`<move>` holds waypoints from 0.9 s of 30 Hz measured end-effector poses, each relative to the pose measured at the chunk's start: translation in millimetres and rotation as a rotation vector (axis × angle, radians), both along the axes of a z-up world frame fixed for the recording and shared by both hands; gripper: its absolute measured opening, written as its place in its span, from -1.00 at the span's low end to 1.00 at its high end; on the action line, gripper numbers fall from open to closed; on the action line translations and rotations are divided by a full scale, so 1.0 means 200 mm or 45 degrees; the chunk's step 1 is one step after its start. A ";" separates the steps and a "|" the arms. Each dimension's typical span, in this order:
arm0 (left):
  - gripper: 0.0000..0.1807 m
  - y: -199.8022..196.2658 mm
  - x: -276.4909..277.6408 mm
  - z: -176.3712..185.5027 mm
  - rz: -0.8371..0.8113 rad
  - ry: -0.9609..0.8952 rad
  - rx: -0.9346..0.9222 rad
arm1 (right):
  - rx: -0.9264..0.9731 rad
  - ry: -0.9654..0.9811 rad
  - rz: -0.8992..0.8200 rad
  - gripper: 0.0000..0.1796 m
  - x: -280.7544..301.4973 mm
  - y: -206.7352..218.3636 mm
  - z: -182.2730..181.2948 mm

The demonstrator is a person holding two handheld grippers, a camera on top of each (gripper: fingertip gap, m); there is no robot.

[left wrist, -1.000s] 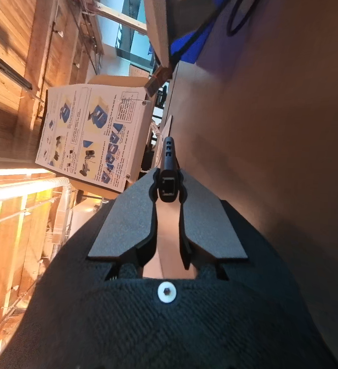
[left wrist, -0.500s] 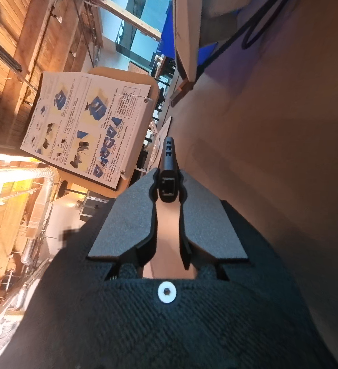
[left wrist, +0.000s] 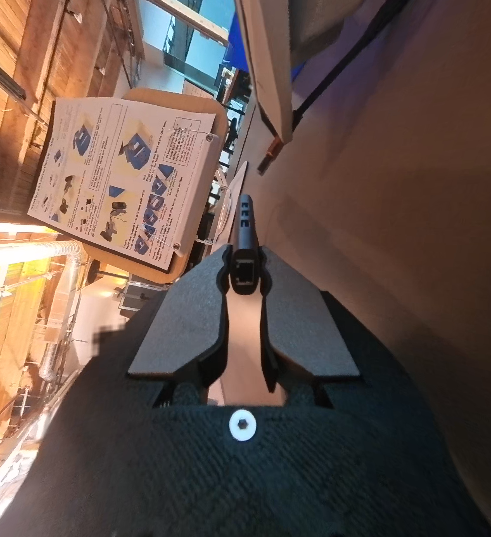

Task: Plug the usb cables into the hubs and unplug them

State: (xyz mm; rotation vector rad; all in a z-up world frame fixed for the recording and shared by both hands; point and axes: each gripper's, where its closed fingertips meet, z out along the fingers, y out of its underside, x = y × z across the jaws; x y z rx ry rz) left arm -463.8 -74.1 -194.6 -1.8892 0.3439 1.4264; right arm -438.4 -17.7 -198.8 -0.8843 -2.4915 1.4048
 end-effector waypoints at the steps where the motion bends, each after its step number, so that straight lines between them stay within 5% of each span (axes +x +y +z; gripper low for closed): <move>1: -0.85 0.00 -0.01 -0.01 0.010 0.004 -0.014 | -0.015 -0.030 -0.018 -0.86 -0.01 0.02 -0.02; 15: -0.85 -0.01 -0.01 -0.02 0.019 0.003 -0.029 | 0.661 0.155 -0.161 -0.67 0.11 0.30 -0.17; 27: -0.84 -0.01 -0.01 -0.02 0.020 -0.003 -0.021 | 0.913 0.119 -0.298 -0.64 0.39 0.60 -0.16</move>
